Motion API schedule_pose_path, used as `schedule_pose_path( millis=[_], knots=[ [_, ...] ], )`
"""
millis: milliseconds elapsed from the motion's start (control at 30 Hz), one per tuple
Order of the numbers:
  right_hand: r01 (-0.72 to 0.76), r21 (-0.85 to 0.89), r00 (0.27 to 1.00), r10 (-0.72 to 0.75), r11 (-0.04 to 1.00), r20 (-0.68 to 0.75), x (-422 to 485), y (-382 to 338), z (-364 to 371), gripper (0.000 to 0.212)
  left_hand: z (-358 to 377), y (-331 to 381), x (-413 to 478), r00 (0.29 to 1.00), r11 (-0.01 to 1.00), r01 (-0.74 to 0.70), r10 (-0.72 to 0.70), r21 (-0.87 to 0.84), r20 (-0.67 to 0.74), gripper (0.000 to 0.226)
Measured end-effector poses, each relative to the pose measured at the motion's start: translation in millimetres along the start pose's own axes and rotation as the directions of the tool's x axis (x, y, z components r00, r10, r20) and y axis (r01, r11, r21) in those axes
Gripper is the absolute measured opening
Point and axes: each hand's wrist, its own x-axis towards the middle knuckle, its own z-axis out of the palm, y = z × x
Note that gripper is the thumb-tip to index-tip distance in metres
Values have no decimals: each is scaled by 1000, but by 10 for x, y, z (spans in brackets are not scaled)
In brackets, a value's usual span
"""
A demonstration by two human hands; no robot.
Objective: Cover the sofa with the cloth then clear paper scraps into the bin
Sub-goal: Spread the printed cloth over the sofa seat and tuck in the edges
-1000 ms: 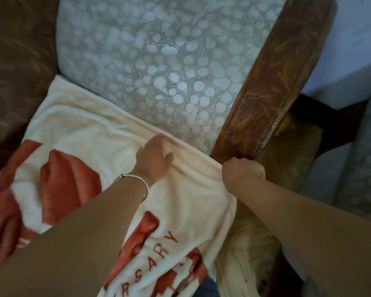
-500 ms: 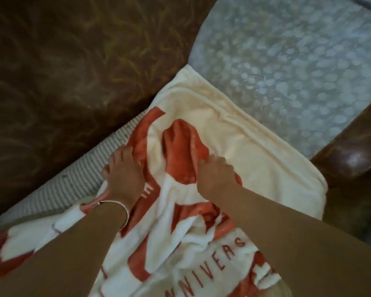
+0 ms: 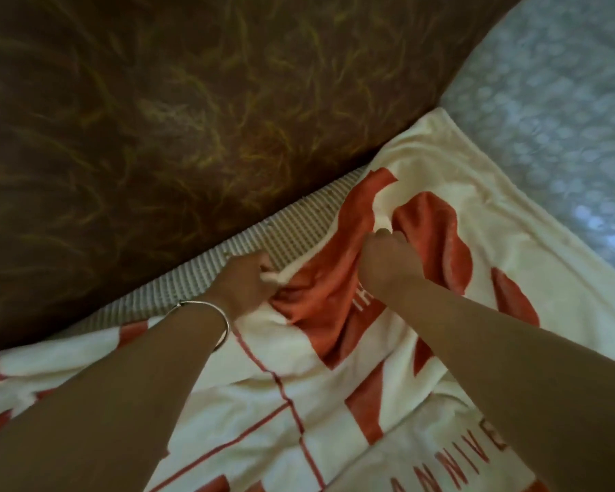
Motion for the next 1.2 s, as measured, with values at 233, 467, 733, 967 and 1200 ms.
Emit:
schedule_pose_path(
  millis=[233,467,733,967,1200],
  knots=[
    [26,-2,999,-26,1000,-42,436,-83,-85,30,-222,-307,264,983,984,164,-169,-74,-68,35],
    [105,-70,979,-116,992,-170,1050,-180,-278,34,-247,-535,231,894,973,134,-202,190,400,31],
    [160,-217,982,-178,963,-67,1379,-361,-213,35,-189,-718,323,948,930,292,-312,-223,-59,26],
    [320,-238,943,-285,917,169,1406,-498,-75,43,-182,-509,564,975,958,222,-214,-181,62,15],
    [316,-177,948,-317,932,21,1381,-376,-201,32,-213,-881,558,827,846,464,-308,-262,471,23]
  ],
)
